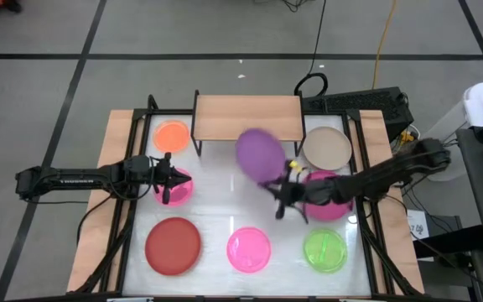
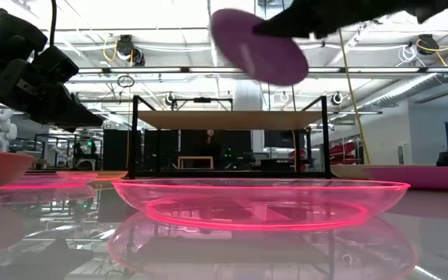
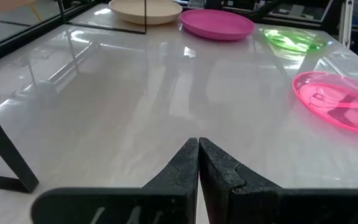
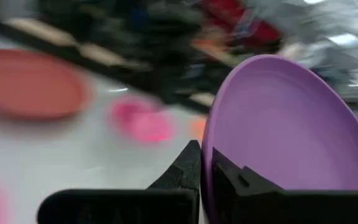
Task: Place and stack plates onto a shelf
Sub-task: Put the violet plate on the shelf, then stack the orange plate on top of the violet plate on the shelf
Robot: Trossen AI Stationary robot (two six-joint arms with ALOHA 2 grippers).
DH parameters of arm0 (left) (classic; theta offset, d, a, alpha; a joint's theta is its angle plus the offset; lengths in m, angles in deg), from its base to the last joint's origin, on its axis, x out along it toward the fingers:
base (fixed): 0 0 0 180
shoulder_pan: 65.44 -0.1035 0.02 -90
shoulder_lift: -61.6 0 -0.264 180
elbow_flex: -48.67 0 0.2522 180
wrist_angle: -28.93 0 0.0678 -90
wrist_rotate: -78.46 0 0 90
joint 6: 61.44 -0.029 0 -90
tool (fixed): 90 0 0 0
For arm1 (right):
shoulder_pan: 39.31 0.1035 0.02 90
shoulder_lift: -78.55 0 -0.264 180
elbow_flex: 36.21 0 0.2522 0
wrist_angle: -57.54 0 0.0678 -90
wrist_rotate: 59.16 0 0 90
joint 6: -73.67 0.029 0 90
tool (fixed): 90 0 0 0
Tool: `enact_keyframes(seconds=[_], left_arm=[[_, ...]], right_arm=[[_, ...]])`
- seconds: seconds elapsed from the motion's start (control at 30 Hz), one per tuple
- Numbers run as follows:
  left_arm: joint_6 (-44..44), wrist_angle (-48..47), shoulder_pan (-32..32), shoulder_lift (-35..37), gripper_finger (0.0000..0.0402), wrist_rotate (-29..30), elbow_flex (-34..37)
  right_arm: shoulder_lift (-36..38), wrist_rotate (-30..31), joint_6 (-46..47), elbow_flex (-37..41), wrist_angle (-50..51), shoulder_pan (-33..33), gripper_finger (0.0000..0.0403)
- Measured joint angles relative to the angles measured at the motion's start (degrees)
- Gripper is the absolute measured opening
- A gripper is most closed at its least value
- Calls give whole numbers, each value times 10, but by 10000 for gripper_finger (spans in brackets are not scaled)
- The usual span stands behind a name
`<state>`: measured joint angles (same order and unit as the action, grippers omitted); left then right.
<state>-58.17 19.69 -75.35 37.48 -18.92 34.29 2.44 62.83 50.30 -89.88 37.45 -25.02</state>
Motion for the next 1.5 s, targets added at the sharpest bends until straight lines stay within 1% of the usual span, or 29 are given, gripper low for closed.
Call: enact_keyframes(seconds=[0.03, 0.1, 0.17, 0.23, 0.33, 0.43, 0.5, 0.57, 0.63, 0.97, 1.3, 1.5], left_arm=[[0, 0, 0, 0, 17, 0, 0], [0, 0, 0, 0, 17, 0, 0], [0, 0, 0, 0, 17, 0, 0], [0, 0, 0, 0, 17, 0, 0], [0, 0, 0, 0, 17, 0, 0], [0, 0, 0, 0, 17, 0, 0], [0, 0, 0, 0, 17, 0, 0], [0, 0, 0, 0, 17, 0, 0], [0, 0, 0, 0, 17, 0, 0], [0, 0, 0, 0, 17, 0, 0], [0, 0, 0, 0, 17, 0, 0], [0, 0, 0, 0, 17, 0, 0]], right_arm=[[15, 16, -15, 0, -4, -13, 2], [43, 26, -34, -5, 2, -45, 1], [58, 22, -34, -29, 50, -82, 1], [59, 5, -15, -68, 144, -122, 1], [37, -33, 12, -140, 256, -176, 1], [11, -70, 29, -194, 337, -218, 1], [-6, -102, 51, -208, 364, -241, 1], [-22, -129, 64, -210, 367, -256, 1], [-39, -142, 71, -210, 372, -267, 1], [-119, -139, 74, -211, 372, -294, 2], [-115, -141, 84, -203, 369, -296, 39], [-115, -142, 108, -203, 372, -296, 58]])
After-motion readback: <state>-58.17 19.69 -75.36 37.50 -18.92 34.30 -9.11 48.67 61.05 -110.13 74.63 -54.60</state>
